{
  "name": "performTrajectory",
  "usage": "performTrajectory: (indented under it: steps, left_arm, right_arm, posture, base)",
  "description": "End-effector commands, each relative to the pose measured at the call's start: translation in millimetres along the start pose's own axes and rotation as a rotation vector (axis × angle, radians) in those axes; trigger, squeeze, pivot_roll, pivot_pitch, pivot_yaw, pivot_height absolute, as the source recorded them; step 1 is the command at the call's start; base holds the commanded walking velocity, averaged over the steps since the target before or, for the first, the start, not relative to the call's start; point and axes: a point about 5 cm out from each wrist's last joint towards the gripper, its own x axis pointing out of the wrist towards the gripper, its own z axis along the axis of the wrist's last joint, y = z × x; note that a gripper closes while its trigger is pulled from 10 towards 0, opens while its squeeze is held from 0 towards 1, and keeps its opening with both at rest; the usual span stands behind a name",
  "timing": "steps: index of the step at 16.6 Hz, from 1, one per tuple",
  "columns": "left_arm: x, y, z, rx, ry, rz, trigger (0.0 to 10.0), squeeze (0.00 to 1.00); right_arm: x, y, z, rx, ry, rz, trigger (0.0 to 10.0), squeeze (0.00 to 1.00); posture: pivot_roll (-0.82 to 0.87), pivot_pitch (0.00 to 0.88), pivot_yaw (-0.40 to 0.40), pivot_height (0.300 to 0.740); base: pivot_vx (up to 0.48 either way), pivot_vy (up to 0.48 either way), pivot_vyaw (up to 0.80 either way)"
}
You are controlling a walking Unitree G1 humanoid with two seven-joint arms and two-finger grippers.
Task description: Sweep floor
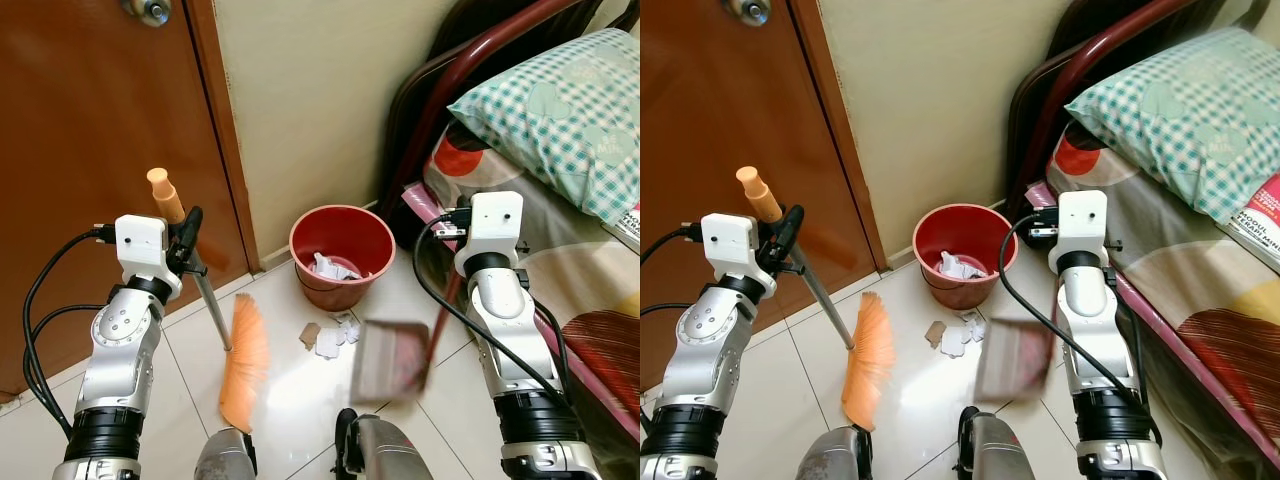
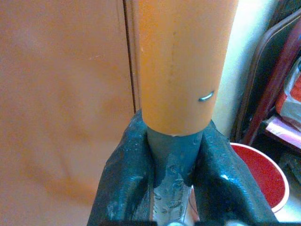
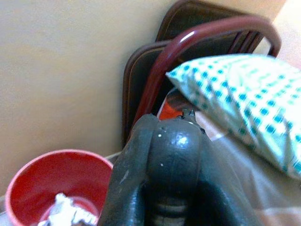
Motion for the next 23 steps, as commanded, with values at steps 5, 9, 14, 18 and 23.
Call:
performTrajectory:
  steps: [5, 9, 14, 18, 23]
  left_arm:
    - [-3.0, -32.5, -6.1, -0.107, 0.061, -0.148, 10.0, 0.00]
    - [-3.0, -63.2, -2.2, -0.210, 0.065, -0.261, 10.0, 0.00]
    - [-4.2, -76.3, 4.2, -0.239, 0.042, -0.313, 10.0, 0.00]
    - [0.8, -78.5, 22.0, -0.295, -0.025, -0.334, 10.0, 0.00]
    - [2.8, -61.2, 36.8, -0.331, -0.091, -0.275, 10.0, 0.00]
  right_arm:
    - [9.9, -3.2, -15.2, -0.081, 0.022, -0.068, 10.0, 0.00]
    - [22.4, 38.2, -17.7, -0.065, 0.005, -0.004, 10.0, 0.00]
    - [24.0, 80.5, -9.7, -0.009, -0.031, 0.107, 10.0, 0.00]
    - [13.0, 106.2, -20.9, 0.037, 0.003, 0.249, 10.0, 0.00]
    - [-0.1, 112.8, -35.8, 0.057, 0.028, 0.335, 10.0, 0.00]
  posture:
    - [0.04, 0.183, -0.025, 0.740]
    - [0.05, 0.177, -0.035, 0.740]
    - [0.07, 0.173, -0.053, 0.740]
    - [0.07, 0.171, -0.060, 0.740]
    - [0.06, 0.157, -0.064, 0.740]
  base:
    - [0.000, 0.000, 0.00]
    - [0.000, 0.000, 0.00]
    - [0.000, 0.000, 0.00]
    - [0.000, 0.000, 0.00]
    - [0.000, 0.000, 0.00]
